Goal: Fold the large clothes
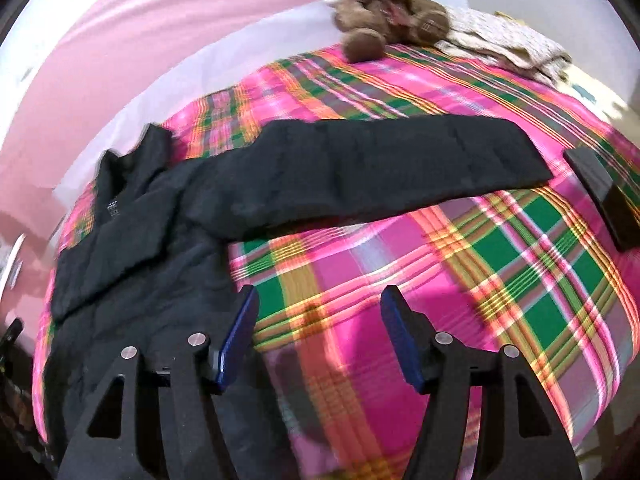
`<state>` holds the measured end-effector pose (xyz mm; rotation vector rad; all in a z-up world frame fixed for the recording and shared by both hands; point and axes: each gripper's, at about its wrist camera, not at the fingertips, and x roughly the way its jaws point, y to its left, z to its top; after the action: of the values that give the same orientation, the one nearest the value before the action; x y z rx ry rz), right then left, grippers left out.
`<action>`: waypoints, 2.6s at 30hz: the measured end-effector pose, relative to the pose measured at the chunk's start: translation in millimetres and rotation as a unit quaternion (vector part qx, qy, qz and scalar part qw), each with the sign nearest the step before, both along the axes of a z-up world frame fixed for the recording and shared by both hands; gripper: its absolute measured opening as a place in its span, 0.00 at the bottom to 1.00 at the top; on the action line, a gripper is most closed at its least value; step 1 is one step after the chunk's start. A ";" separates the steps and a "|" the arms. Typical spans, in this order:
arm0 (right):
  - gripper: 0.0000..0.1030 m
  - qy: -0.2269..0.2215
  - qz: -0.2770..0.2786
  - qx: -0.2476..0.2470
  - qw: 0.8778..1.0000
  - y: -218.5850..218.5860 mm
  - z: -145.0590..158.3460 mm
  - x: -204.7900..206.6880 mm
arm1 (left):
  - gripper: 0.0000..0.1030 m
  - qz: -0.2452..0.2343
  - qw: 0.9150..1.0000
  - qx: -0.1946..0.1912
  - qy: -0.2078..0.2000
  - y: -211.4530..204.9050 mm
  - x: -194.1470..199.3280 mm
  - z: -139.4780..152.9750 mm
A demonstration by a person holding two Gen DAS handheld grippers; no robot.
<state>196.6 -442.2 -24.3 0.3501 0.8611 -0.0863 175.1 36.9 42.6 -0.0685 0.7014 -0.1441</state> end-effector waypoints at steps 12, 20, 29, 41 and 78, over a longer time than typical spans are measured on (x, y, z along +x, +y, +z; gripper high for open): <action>0.62 0.030 -0.114 0.079 0.990 -96.3 -50.8 60.5 | 0.69 0.005 1.000 -0.002 0.023 -7.8 50.6 -29.9; 0.56 -0.014 -0.171 0.133 0.976 -130.1 -56.5 84.3 | 0.69 0.008 0.999 0.000 0.036 -6.3 58.9 -43.5; 0.11 -0.056 -0.122 0.080 0.988 -97.6 -1.6 80.5 | 0.69 0.019 0.999 -0.002 0.031 2.3 53.8 -34.7; 0.11 -0.177 0.055 0.019 0.982 39.4 147.8 57.7 | 0.69 0.026 0.999 -0.032 -0.003 17.0 28.8 -3.4; 0.54 -0.123 0.207 -0.051 0.969 255.3 84.3 66.6 | 0.69 0.041 0.996 -0.073 -0.014 59.5 -16.3 3.5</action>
<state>263.2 -186.9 60.0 0.0756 0.6648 0.2949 158.8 96.4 46.1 -0.2340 0.6578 -0.1164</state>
